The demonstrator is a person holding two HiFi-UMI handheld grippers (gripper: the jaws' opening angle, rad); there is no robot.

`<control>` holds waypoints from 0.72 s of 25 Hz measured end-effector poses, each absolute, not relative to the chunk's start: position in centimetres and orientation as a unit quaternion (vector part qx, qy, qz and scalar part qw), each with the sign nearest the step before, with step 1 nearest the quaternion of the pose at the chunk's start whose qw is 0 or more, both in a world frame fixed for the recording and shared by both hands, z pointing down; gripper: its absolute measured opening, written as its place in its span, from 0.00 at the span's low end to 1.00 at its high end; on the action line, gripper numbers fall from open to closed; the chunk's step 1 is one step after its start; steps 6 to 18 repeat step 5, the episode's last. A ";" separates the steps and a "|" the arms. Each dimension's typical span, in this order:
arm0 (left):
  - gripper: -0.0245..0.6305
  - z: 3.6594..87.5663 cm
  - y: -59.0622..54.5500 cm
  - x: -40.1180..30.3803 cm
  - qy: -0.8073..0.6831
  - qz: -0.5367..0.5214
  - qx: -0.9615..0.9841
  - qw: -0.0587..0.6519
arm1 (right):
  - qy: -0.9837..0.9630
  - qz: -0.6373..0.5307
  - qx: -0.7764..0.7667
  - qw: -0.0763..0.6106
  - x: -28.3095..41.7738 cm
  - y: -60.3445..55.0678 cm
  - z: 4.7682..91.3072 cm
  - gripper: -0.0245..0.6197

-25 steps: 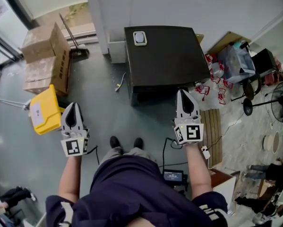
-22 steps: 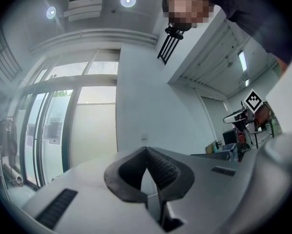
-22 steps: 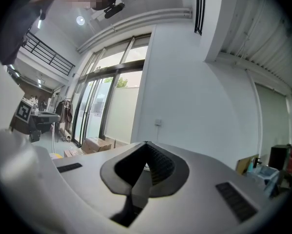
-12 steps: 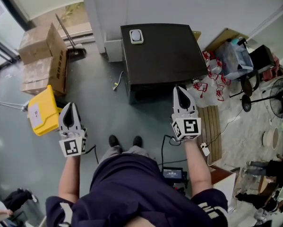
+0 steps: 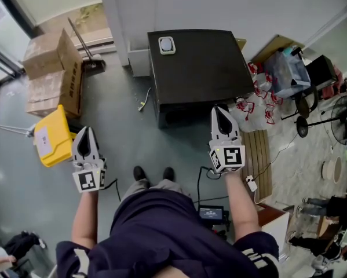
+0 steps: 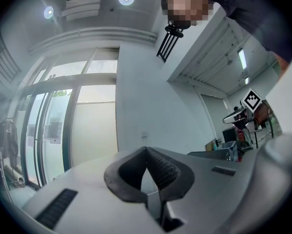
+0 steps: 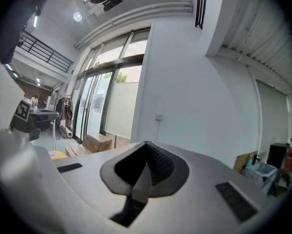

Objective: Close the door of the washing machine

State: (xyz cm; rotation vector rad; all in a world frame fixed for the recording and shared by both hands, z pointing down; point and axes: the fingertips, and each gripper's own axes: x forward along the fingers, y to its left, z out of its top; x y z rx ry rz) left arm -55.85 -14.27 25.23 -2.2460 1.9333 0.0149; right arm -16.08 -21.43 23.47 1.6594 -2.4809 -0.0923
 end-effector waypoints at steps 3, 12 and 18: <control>0.07 25.4 -14.6 -55.4 0.647 0.003 -0.757 0.088 | -0.827 -0.031 0.556 0.077 -15.8 -21.7 23.5 0.07; 0.07 25.2 -14.9 -55.0 0.645 0.007 -0.760 0.085 | -0.827 -0.029 0.557 0.075 -15.6 -21.8 23.5 0.07; 0.07 25.2 -14.9 -55.0 0.645 0.007 -0.760 0.085 | -0.827 -0.029 0.557 0.075 -15.6 -21.8 23.5 0.07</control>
